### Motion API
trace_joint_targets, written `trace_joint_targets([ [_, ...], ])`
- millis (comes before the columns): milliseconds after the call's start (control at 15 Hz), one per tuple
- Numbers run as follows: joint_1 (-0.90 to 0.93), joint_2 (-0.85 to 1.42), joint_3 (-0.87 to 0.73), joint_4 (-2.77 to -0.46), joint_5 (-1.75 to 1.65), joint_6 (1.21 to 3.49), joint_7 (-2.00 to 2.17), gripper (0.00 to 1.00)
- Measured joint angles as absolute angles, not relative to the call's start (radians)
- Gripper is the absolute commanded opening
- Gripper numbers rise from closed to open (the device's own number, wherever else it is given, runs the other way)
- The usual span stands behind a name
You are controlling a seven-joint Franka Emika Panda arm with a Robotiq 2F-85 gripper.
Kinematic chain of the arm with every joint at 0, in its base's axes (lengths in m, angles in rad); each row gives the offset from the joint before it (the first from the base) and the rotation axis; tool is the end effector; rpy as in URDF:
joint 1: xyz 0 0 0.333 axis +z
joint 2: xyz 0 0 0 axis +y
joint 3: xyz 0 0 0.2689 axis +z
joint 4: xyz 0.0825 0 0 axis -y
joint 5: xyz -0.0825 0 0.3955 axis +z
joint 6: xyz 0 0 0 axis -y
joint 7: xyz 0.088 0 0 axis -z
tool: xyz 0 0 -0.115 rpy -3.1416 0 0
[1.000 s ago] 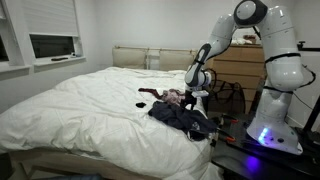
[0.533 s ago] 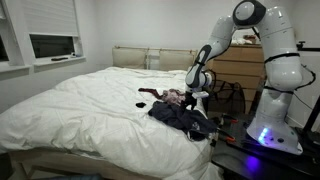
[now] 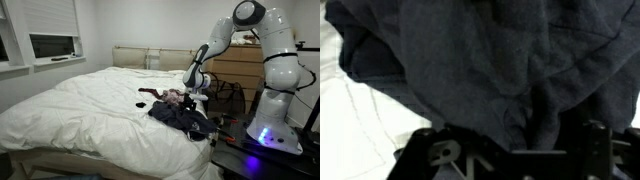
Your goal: Pick up the hoodie and put it in the bag
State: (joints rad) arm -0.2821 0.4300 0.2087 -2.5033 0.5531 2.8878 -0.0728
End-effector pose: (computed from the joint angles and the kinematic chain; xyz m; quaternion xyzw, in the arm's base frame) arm 0.4240 -0.0447 0.0545 -0.9556 0.2736 0.0206 0.1072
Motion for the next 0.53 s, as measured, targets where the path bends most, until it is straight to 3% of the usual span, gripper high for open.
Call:
trace_joint_targets([
  [533,-0.297,0.425,0.179,-2.515,0.565,2.900,-0.050,0.00],
])
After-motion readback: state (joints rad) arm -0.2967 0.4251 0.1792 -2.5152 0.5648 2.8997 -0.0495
